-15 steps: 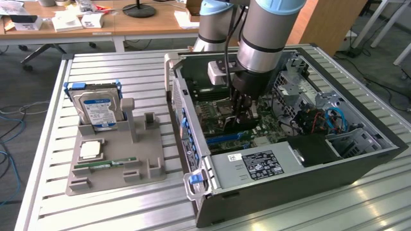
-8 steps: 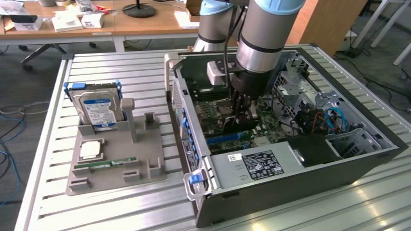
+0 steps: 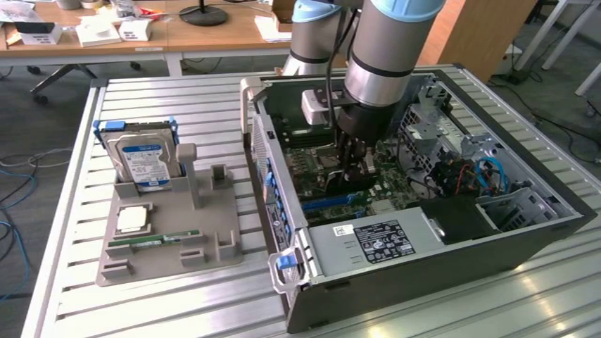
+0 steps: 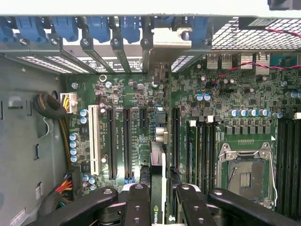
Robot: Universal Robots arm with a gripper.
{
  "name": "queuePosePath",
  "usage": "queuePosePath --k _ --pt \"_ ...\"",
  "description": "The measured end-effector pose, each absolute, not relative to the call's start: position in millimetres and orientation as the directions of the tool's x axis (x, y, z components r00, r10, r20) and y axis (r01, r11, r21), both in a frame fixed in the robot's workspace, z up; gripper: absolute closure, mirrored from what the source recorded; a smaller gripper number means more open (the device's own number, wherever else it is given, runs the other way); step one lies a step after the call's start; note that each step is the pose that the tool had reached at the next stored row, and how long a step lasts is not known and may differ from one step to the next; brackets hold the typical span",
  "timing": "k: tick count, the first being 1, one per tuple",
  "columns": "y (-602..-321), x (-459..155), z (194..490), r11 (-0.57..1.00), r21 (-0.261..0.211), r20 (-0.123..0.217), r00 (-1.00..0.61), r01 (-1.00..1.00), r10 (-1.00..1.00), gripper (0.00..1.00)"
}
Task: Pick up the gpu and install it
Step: 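Insert the gpu into the slot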
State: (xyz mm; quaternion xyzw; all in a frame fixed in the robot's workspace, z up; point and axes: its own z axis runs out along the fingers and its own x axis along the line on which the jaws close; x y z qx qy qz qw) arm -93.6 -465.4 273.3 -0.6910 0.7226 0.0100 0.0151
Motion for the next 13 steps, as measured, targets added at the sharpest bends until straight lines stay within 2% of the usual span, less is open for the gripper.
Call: queuePosePath --k 13 --pt "-465.4 -95.9 272.0 0.045 -0.006 -0.036 -0.045 -0.999 -0.998 0.74"
